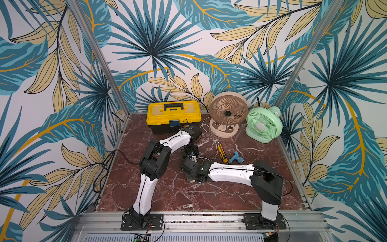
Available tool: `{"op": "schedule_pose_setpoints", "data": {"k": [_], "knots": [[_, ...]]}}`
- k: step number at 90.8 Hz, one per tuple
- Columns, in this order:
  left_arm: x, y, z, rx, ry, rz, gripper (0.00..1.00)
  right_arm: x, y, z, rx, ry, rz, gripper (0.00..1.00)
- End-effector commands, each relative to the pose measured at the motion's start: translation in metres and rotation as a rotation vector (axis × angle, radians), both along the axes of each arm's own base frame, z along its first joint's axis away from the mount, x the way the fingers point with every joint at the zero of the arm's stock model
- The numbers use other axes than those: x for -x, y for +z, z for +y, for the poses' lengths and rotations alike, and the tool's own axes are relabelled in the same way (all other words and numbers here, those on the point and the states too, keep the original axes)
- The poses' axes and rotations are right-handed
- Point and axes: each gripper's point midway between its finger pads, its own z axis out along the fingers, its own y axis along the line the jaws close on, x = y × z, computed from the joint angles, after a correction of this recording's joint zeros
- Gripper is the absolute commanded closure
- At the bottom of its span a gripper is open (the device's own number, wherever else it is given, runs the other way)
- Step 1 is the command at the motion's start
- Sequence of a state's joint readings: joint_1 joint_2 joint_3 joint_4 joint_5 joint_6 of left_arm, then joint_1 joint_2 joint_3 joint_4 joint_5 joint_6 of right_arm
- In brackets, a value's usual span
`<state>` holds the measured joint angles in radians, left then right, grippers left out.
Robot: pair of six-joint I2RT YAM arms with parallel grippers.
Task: Unplug the desk fan from the power strip
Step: Remove the plug from the socket.
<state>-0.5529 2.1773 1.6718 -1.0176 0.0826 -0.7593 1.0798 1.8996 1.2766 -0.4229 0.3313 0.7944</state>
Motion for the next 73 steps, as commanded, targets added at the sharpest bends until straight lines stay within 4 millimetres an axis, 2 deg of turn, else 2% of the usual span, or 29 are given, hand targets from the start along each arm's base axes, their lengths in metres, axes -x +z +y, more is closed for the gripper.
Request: {"op": "schedule_pose_setpoints", "data": {"k": [1,26,32,73], "knots": [[0.023,-0.069,0.014,-0.087,0.039,0.132,1.0,-0.001,-0.008,-0.002,0.026,-0.007,0.02,0.68],[0.023,-0.072,0.015,-0.094,0.036,0.136,1.0,-0.006,-0.01,-0.009,0.106,-0.017,0.01,0.96],[0.023,-0.072,0.015,-0.096,0.038,0.136,1.0,-0.006,-0.009,-0.009,0.12,-0.018,0.005,0.99],[0.025,-0.077,0.016,-0.102,0.04,0.148,1.0,-0.006,0.0,-0.002,0.254,-0.004,-0.095,1.0]]}}
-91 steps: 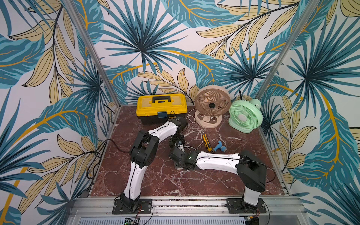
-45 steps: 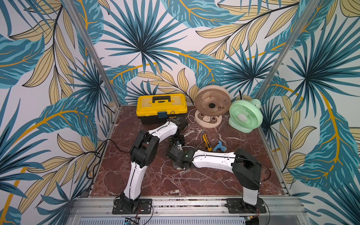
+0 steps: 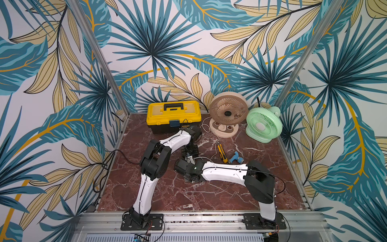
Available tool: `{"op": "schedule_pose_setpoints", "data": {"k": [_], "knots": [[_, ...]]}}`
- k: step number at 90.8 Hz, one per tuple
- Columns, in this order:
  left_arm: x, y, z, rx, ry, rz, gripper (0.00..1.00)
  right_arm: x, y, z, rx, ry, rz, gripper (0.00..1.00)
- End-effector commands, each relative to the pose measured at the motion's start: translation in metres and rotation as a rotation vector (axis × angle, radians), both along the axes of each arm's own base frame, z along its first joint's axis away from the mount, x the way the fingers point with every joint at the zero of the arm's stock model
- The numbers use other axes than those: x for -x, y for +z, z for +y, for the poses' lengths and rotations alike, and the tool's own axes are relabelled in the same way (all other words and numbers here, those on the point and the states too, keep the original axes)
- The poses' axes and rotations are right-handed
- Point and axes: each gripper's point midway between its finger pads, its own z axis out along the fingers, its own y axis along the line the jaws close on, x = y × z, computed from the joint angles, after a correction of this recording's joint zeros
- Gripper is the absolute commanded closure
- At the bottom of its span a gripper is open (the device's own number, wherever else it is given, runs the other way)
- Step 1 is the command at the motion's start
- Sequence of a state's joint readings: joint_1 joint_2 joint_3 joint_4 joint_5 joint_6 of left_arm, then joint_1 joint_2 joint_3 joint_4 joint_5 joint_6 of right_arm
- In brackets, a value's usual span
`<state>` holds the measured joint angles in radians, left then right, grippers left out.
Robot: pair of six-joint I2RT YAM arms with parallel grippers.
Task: Unplug the desk fan from the power strip
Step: Remove the plug from the socket.
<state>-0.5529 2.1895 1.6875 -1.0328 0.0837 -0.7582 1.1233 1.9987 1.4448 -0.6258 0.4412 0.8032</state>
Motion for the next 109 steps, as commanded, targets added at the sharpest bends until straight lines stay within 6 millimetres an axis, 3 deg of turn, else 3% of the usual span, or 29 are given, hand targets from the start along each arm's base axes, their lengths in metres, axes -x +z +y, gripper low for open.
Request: {"op": "schedule_pose_setpoints", "data": {"k": [1,53,81,109], "knots": [[0.025,-0.076,0.016,-0.095,0.04,0.137,1.0,-0.006,-0.001,-0.004,0.1,0.007,-0.067,1.0],[0.025,-0.079,0.015,-0.089,0.038,0.142,1.0,-0.004,0.004,-0.001,0.151,0.015,-0.118,1.0],[0.025,-0.08,0.015,-0.089,0.034,0.145,1.0,-0.005,0.007,-0.007,0.019,-0.028,-0.109,1.0],[0.026,-0.079,0.015,-0.091,0.032,0.145,1.0,-0.005,-0.006,-0.021,-0.115,-0.093,-0.031,1.0]]}}
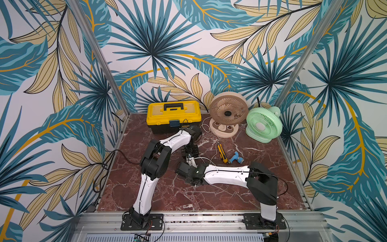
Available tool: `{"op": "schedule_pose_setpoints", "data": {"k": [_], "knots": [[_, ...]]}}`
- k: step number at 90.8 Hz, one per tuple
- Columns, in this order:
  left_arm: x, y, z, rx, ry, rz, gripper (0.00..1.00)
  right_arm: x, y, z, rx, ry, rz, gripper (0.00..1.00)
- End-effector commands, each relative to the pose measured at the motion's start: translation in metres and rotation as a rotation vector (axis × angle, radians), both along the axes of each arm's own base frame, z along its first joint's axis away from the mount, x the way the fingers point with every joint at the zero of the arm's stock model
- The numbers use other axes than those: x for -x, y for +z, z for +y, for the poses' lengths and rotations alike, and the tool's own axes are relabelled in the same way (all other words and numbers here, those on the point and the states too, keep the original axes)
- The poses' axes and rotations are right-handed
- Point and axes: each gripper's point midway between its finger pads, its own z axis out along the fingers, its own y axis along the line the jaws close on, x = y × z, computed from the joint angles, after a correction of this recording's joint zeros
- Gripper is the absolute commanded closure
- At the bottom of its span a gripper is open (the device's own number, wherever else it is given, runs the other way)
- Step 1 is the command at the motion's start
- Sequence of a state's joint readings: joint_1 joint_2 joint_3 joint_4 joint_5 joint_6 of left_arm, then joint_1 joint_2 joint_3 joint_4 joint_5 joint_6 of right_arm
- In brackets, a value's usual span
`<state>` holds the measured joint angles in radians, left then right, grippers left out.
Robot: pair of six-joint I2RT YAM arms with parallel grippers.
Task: Unplug the desk fan from the power strip
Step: Remove the plug from the socket.
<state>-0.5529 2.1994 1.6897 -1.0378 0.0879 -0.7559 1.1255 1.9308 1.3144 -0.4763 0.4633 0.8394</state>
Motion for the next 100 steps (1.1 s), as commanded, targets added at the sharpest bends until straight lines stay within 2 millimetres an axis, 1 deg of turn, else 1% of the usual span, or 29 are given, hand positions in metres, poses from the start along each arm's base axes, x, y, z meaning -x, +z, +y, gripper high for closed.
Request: {"op": "schedule_pose_setpoints", "data": {"k": [1,9,41,47,64,81,89,100], "knots": [[0.024,-0.076,0.015,-0.088,0.034,0.132,1.0,-0.004,-0.008,-0.017,-0.031,-0.054,0.027,1.0],[0.024,-0.076,0.015,-0.088,0.035,0.131,1.0,-0.005,-0.013,-0.02,-0.044,-0.066,0.041,1.0],[0.024,-0.078,0.015,-0.088,0.034,0.133,1.0,-0.005,-0.014,-0.013,-0.028,-0.041,0.049,1.0],[0.025,-0.079,0.014,-0.086,0.033,0.136,1.0,-0.005,-0.014,-0.012,0.002,-0.033,0.044,1.0],[0.025,-0.081,0.014,-0.084,0.033,0.137,1.0,-0.003,-0.009,-0.001,0.091,0.001,0.002,1.0],[0.024,-0.081,0.014,-0.082,0.034,0.137,1.0,-0.002,0.002,0.001,0.194,0.01,-0.067,1.0],[0.024,-0.081,0.013,-0.081,0.034,0.138,1.0,-0.002,0.003,0.006,0.221,0.022,-0.082,1.0],[0.024,-0.081,0.013,-0.082,0.033,0.137,1.0,-0.002,0.003,0.008,0.239,0.027,-0.084,1.0]]}}
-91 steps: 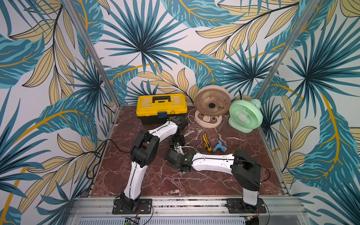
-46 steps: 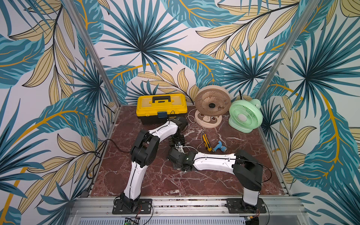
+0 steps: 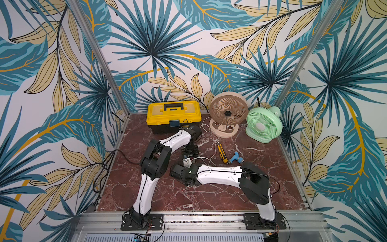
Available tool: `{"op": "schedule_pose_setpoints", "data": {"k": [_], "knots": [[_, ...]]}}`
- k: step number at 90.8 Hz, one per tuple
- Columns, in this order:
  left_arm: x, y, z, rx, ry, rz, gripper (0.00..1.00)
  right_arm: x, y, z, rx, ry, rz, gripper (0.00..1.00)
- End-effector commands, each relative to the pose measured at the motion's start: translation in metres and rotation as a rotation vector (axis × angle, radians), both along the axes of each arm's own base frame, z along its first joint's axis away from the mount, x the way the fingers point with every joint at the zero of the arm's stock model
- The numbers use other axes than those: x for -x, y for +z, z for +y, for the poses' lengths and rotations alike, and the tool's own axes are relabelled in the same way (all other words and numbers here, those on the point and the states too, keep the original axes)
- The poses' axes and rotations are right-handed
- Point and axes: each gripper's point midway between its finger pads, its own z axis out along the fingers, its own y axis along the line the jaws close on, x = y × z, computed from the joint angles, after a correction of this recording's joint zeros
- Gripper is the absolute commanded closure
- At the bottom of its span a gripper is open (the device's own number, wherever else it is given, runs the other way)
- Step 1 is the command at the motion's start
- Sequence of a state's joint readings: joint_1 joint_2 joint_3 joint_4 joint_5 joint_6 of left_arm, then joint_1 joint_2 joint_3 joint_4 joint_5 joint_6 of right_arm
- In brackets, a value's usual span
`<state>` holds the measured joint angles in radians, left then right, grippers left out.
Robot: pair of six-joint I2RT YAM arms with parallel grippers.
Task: Unplug the desk fan from the power strip
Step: Remove the plug from the socket.
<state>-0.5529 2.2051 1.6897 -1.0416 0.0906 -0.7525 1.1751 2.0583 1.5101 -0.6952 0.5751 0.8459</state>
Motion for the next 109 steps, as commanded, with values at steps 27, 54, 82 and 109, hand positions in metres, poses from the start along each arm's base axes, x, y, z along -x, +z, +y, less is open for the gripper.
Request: {"op": "schedule_pose_setpoints", "data": {"k": [27,54,82,109], "knots": [[0.021,-0.077,0.013,-0.081,0.033,0.125,1.0,-0.003,0.004,0.0,0.052,0.025,-0.053,1.0],[0.021,-0.076,0.012,-0.079,0.03,0.123,1.0,-0.004,0.007,-0.013,-0.039,-0.01,-0.058,1.0],[0.021,-0.074,0.013,-0.075,0.031,0.119,1.0,-0.005,-0.01,-0.032,-0.226,-0.072,0.044,1.0],[0.021,-0.075,0.013,-0.08,0.03,0.122,1.0,-0.004,-0.012,-0.034,-0.253,-0.068,0.065,1.0]]}}
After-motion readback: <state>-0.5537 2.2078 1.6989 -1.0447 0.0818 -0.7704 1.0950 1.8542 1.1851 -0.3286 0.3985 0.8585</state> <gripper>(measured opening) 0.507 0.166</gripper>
